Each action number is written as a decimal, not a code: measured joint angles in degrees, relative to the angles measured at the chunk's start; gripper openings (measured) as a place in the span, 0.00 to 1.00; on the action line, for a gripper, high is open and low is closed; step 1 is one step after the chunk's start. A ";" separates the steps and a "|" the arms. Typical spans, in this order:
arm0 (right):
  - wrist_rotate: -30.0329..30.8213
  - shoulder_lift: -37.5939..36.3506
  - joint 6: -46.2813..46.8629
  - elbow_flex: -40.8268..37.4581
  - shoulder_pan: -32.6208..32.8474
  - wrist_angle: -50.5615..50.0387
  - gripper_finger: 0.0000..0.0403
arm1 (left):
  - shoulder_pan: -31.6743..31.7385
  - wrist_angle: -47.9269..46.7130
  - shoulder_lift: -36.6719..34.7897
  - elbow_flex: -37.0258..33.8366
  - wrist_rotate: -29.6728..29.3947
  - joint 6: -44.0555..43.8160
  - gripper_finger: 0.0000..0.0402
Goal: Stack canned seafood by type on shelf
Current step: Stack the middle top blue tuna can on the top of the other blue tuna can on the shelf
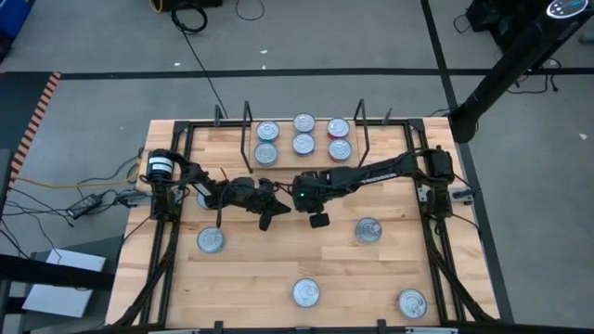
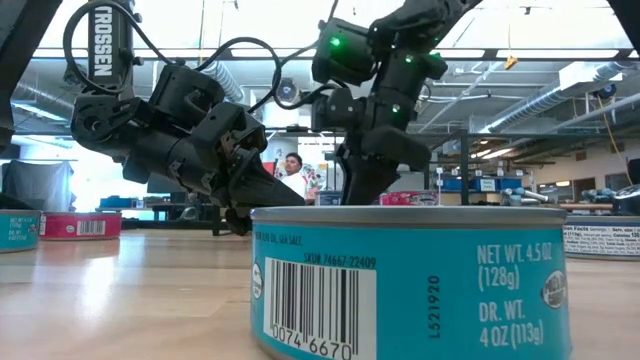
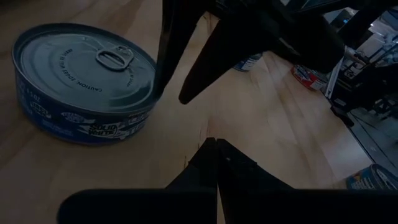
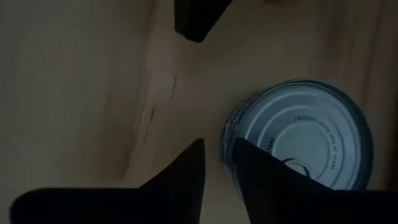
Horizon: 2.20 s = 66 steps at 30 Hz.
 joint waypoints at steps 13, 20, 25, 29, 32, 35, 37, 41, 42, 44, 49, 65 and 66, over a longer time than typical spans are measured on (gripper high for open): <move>1.27 -1.32 5.76 -1.79 0.32 1.96 0.02 | 0.00 1.99 0.00 0.00 0.00 -0.25 0.01; -8.64 -6.49 15.11 -0.67 -0.76 -1.16 0.01 | 0.55 16.03 0.00 0.02 -0.05 -1.57 0.01; -20.09 -9.57 23.33 -0.66 -1.87 -1.46 0.01 | 1.65 18.80 -0.02 0.02 -2.47 -2.42 0.01; -26.84 -10.14 29.09 -0.61 -1.89 -0.26 0.01 | 2.01 14.97 -0.02 0.05 -4.81 -2.29 0.01; -30.72 -9.53 32.38 -1.01 -1.63 2.32 0.01 | 1.78 9.47 -0.02 1.05 -4.82 -0.23 0.01; -32.40 -9.54 35.46 -2.60 -1.54 5.25 0.01 | 0.88 2.91 -0.02 2.97 -4.51 2.17 0.01; -32.54 -9.53 36.88 -3.71 -1.92 5.42 0.01 | 0.18 -0.14 0.00 4.03 -3.89 3.97 0.01; -34.49 -9.52 38.96 -5.40 -3.20 6.61 0.01 | -1.07 -3.21 0.00 6.82 -1.99 6.73 0.01; -34.79 -9.52 39.51 -6.09 -3.52 7.02 0.01 | -1.28 -4.04 0.00 7.43 -1.65 7.36 0.01; -35.64 -9.52 40.68 -7.57 -4.13 8.64 0.01 | -1.80 -6.82 0.00 8.71 -1.45 8.60 0.01; -37.78 -9.54 42.60 -10.38 -5.12 13.05 0.01 | -2.14 -11.13 0.00 10.36 -1.46 9.75 0.01; -37.32 -9.54 46.51 -10.79 -8.68 15.68 0.01 | -2.97 -12.08 0.00 10.40 1.59 9.25 0.01; -37.32 -9.55 46.51 -10.77 -8.92 15.80 0.01 | -3.28 -12.21 0.00 10.40 1.75 9.25 0.01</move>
